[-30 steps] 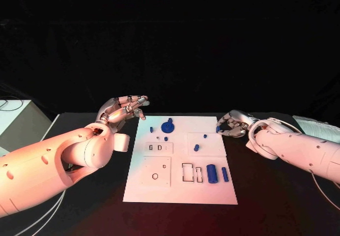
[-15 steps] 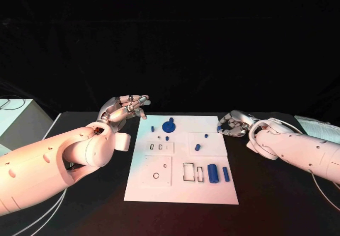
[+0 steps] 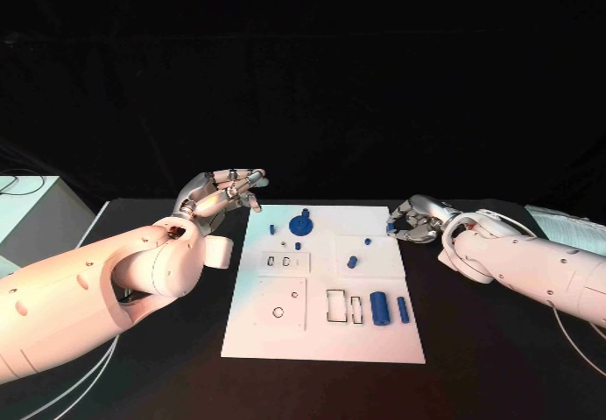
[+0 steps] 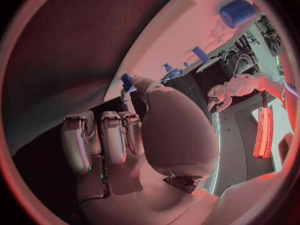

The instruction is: Assemble the parts on the task board

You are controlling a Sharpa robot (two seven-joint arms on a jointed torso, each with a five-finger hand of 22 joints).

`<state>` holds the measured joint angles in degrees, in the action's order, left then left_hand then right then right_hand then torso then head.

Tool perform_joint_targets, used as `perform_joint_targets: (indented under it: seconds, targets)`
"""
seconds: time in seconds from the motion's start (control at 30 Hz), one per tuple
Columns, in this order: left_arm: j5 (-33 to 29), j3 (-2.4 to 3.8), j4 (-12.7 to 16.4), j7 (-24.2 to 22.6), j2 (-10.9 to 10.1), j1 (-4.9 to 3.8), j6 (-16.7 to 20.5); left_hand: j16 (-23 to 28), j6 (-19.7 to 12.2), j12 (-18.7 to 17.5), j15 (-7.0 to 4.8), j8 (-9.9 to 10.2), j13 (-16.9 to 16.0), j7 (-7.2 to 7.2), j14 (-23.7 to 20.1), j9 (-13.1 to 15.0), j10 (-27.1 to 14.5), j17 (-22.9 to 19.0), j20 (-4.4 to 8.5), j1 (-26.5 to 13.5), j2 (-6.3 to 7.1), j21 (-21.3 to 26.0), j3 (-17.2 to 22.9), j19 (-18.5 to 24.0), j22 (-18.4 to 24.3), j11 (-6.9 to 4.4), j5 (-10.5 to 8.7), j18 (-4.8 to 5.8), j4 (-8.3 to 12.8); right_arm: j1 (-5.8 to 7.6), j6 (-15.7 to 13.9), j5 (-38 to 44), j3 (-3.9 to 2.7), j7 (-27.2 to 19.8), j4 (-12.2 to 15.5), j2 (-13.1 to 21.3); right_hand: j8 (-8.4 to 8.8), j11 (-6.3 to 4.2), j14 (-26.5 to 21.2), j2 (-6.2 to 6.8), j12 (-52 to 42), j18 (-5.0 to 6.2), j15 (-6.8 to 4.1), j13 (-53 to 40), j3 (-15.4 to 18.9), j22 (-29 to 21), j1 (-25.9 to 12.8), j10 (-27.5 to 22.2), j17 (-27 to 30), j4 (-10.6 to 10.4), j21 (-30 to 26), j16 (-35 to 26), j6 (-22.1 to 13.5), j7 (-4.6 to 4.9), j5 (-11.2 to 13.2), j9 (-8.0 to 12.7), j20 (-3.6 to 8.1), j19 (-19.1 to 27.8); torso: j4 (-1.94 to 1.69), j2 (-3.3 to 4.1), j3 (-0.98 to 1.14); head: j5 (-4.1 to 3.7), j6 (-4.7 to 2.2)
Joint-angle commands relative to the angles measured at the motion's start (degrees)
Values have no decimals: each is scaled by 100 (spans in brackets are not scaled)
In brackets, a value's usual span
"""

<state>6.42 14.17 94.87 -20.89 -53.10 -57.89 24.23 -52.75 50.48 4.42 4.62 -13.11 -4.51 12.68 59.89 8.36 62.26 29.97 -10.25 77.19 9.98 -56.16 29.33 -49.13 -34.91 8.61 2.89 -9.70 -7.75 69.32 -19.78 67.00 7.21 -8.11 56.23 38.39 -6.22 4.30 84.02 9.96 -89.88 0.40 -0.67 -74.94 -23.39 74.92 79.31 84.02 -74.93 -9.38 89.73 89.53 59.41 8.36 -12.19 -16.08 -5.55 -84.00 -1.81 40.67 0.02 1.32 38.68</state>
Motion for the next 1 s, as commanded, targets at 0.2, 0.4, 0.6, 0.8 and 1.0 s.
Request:
perform_joint_targets:
  seconds: [0.2, 0.4, 0.6, 0.8, 1.0]
  targets:
    - [25, 4, 14, -49, 2, 0, -95, -40, -41, 14, -9, -22, -9, -2, -45, 6, -31, -5, 9, -46, -1, -27, 16, 41, -4, 14, 6, -80, 26, -6, -396, 34, 2, -67, 39, -22, -177, -152, 598, -98, -12, -40, -124, -1506, -88, 1508, -80, 598, -1507, 2, 27, 47, 238, -121, 105, -72, 116, -600, 3, -4, -3, 6, 2]
    - [25, 4, 19, -49, -5, 0, -95, -40, -41, 14, -9, -22, -9, -2, -45, 6, -31, -5, 9, -46, -1, -27, 16, 41, -4, 14, 6, -80, 26, -6, -742, 7, 1, -2, 129, -5, -201, -167, 598, -110, -12, -40, -134, -1506, -89, 1508, -110, 598, -1507, -11, 27, 47, 258, -134, 112, -85, 127, -600, 8, -5, -1, 15, -6]
    - [25, 4, 26, -47, -24, -1, -92, -40, -41, 14, -9, -22, -9, -2, -45, 6, -31, -5, 9, -46, -1, -27, 16, 41, -4, 14, 6, -80, 26, 34, -896, -31, -14, 112, 464, 107, -209, -175, 598, -111, -12, -40, -133, -1506, -88, 1508, -123, 598, -1507, -16, 27, 47, 265, -138, 111, -90, 130, -600, 15, -11, -7, 19, -9]
    - [24, 4, 5, -48, -16, -1, -91, -40, -41, 14, -9, -22, -9, -2, -45, 6, -31, -5, 9, -46, -1, -27, 16, 41, -4, 14, 6, -80, 26, 130, -988, -39, -30, 271, 939, 198, -220, -185, 598, -91, -12, -40, -128, -1506, -83, 1508, -130, 598, -1507, -8, 27, 47, 270, -145, 104, -97, 132, -600, 23, -18, -19, 14, -29]
    - [23, 4, -52, -48, 26, 1, -92, -40, -41, 14, -9, -22, -9, -2, -45, 6, -31, -5, 9, -46, -1, -27, 16, 41, -4, 14, 6, -80, 26, 191, -1074, 2, -36, 552, 1573, 151, -225, -188, 598, -77, -12, -40, -125, -1506, -76, 1508, -141, 598, -1507, -8, 27, 47, 269, -144, 103, -100, 132, -600, 36, -33, -48, 54, -19]
